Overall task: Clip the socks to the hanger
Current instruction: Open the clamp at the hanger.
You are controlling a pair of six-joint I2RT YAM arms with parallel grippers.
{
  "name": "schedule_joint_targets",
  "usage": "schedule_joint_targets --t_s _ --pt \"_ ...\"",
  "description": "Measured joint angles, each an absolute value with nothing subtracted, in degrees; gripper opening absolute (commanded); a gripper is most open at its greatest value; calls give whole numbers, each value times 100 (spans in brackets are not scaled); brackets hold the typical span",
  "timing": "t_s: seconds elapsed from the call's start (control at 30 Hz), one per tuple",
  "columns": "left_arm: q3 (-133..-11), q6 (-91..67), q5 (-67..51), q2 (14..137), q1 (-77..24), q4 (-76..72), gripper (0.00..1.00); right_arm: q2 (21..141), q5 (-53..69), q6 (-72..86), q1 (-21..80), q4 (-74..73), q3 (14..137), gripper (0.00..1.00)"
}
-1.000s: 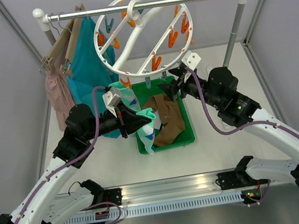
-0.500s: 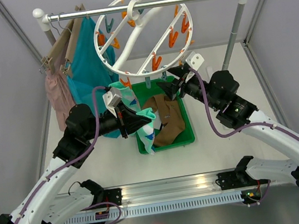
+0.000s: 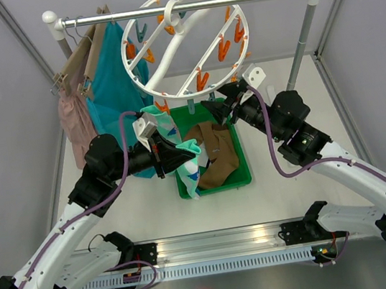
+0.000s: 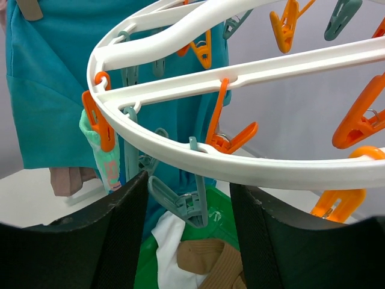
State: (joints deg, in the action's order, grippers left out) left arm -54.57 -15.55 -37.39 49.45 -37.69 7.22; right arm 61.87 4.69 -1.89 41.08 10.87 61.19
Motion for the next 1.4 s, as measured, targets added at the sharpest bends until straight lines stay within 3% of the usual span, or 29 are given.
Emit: schedule_joint_targets --t_s 0.2,0.43,0.63,1.0,1.4 --pt "-5457 -1555 -3739 4950 -3769 720 3 6222 467 -128 4108 1160 6119 48" --pt "-5457 -1557 -3736 5039 -3769 663 3 6265 449 14 4108 1205 6119 18" --pt "-5457 -1555 -3562 5382 -3782 320 2 6272 375 261 4128 1162 6139 2" --pt "-5459 -1225 -2316 6213 -3979 -349 2 6309 3 451 4547 858 6484 0" --pt "-5671 -1190 -2003 6416 -3990 -764 2 6353 -187 458 4635 814 6488 0"
